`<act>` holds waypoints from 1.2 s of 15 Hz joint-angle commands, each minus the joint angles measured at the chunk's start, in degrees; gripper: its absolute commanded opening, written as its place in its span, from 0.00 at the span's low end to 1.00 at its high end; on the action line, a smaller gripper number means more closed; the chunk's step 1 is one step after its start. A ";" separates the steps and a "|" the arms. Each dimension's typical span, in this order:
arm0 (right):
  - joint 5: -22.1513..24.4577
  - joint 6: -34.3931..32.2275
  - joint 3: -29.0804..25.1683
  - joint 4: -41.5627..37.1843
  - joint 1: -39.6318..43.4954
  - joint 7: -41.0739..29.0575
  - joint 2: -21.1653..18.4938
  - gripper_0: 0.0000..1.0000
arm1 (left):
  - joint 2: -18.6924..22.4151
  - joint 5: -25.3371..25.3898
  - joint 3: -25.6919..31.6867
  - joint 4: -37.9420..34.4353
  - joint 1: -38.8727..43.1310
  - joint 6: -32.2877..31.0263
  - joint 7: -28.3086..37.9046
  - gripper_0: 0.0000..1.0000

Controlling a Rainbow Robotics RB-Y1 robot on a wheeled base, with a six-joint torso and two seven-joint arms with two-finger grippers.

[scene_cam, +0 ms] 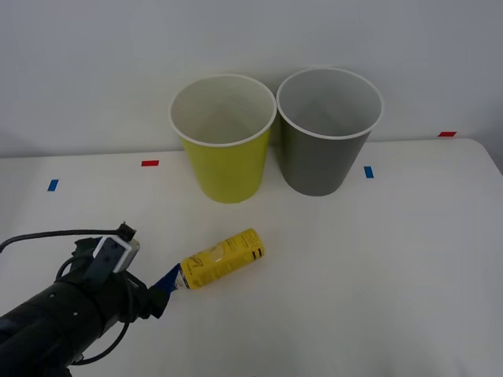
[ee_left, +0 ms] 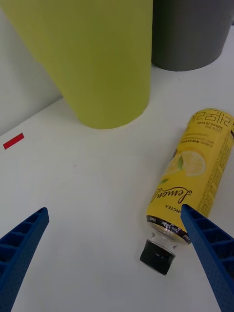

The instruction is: Put cans in the gray bin and PET bottles in the light green bin.

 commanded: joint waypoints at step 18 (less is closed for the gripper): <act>0.00 0.00 0.00 0.00 0.00 0.00 0.00 1.00 | -4.18 32.02 -3.26 -2.47 -27.46 42.99 -25.86 0.86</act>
